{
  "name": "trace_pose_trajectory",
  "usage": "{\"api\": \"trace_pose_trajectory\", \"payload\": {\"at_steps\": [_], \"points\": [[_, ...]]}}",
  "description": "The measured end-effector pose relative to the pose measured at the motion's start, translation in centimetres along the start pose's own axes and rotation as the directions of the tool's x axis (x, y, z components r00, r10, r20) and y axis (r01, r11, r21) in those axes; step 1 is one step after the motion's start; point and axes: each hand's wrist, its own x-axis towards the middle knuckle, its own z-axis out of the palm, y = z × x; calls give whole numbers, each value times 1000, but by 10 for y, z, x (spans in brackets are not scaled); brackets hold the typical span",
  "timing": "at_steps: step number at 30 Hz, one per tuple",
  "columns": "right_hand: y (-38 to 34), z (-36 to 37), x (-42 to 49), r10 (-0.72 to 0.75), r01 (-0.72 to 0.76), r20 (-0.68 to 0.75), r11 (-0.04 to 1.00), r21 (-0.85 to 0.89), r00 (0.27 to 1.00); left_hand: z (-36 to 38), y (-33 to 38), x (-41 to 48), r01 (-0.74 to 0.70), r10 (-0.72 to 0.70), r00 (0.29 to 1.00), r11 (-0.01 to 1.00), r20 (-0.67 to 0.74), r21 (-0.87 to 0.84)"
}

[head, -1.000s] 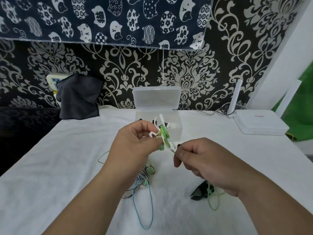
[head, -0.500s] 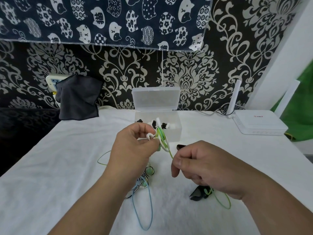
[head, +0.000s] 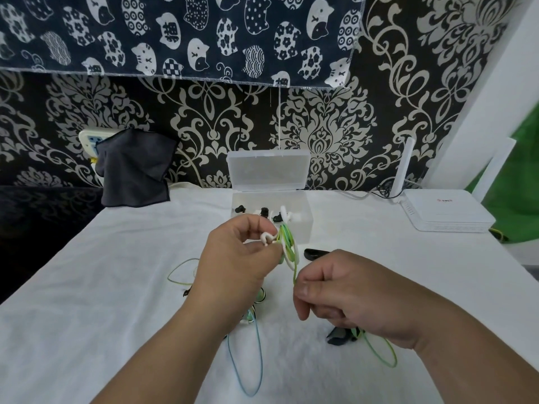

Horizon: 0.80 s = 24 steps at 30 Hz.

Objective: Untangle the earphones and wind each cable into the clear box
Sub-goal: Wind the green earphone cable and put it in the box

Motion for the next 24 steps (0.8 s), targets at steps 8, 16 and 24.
{"api": "trace_pose_trajectory", "payload": {"at_steps": [8, 16, 24], "points": [[-2, -2, -2, 6, -7, 24, 999, 35, 1000, 4, 4, -5, -30, 30, 1000, 999, -6, 15], [-4, -8, -5, -21, 20, 6, 995, 95, 1000, 6, 4, -7, -216, 220, 975, 925, 23, 311], [-8, -29, -19, -111, 147, -180, 969, 197, 977, -4, 5, 0, -75, 62, 996, 959, 56, 275]]}}
